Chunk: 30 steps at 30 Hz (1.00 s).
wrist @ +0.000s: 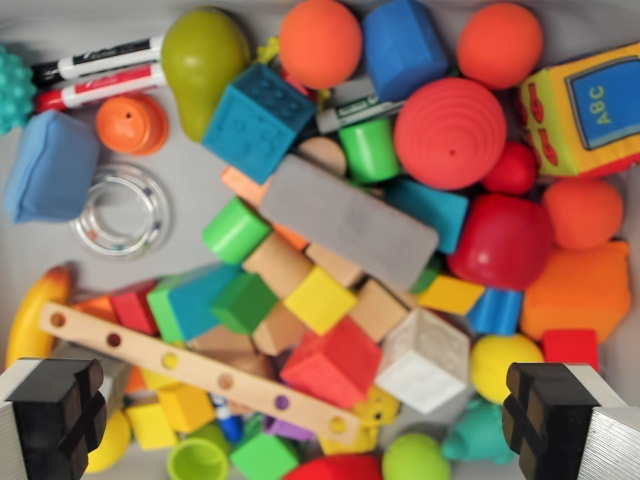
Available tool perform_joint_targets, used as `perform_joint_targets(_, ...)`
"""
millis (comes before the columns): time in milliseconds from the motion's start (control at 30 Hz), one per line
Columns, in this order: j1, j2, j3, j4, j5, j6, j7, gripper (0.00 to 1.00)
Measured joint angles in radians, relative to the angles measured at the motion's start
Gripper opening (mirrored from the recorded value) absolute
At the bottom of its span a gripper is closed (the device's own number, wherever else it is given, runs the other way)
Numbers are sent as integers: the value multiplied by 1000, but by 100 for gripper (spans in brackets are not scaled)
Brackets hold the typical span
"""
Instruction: Pick an object from the bin
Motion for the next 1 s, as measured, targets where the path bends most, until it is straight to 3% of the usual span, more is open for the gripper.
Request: perform_joint_targets(1000,78,79,24,-17,-15,78,98,100)
